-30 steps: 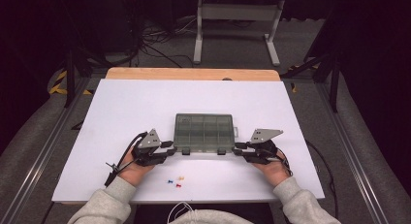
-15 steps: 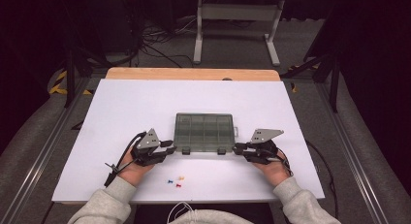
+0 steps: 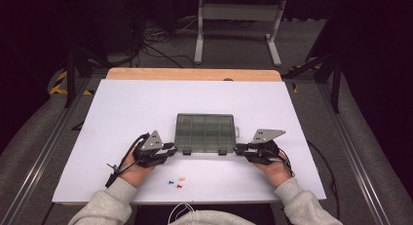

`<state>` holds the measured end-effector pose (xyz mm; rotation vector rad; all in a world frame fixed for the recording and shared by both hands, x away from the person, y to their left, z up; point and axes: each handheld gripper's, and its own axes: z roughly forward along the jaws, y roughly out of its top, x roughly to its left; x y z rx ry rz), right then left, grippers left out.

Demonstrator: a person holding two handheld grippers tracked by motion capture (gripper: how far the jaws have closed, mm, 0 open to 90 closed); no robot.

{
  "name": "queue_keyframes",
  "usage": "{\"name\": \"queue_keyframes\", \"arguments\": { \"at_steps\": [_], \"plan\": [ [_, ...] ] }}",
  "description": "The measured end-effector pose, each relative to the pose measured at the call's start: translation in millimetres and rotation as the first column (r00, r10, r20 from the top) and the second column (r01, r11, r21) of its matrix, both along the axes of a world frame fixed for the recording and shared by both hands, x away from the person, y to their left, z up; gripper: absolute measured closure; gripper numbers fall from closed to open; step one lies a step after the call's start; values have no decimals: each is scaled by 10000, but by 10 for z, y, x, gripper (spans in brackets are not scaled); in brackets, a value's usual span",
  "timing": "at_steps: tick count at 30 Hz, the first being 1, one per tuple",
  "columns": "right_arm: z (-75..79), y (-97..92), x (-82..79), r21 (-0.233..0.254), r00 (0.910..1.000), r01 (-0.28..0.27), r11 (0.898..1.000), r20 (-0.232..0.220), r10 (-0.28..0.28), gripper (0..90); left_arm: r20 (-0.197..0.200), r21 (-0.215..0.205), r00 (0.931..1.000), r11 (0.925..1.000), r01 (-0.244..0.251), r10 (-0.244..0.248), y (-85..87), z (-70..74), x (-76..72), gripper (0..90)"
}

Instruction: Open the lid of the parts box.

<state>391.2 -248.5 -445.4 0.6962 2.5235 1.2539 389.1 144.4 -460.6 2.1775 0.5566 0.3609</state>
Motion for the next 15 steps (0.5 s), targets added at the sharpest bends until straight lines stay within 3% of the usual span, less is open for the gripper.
{"name": "queue_keyframes", "arguments": {
  "at_steps": [15],
  "plan": [
    [10,-4,0,53,10000,12,10000,-5,-12,772,153,-197,9999,9998,71,-68,10,23,-14,724]
  ]
}}
